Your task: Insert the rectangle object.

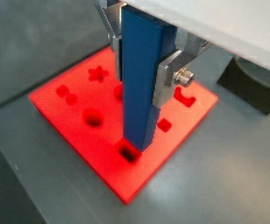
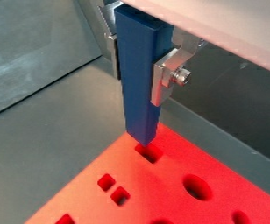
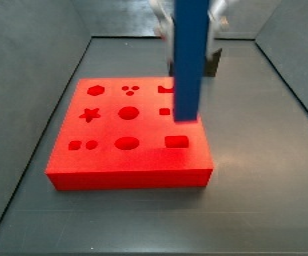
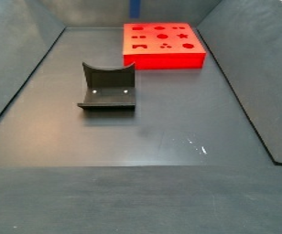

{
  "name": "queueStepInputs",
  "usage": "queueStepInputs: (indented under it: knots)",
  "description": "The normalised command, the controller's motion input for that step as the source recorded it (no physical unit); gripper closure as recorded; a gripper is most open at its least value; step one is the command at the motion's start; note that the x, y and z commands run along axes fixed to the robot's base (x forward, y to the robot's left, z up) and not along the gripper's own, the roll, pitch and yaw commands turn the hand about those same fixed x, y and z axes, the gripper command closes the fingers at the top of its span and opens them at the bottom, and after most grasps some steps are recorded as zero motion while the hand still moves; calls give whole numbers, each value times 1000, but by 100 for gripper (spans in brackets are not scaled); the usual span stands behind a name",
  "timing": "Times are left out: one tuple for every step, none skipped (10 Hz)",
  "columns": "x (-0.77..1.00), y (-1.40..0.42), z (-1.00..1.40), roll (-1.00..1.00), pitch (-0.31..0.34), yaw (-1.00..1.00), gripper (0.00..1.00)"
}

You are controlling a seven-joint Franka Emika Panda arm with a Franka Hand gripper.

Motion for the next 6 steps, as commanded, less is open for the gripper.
queueStepInputs:
  knots:
    - [11,-143,-343,173,-13,280,100]
    - [0,-254,-409,240,-67,363,100]
    - [-51,-291,-274,226,-71,269,100]
    - [0,0,0,7,0,0,100]
    - [-34,0,-163,163,0,23,100]
    - [-111,0,-134,286,6,49,100]
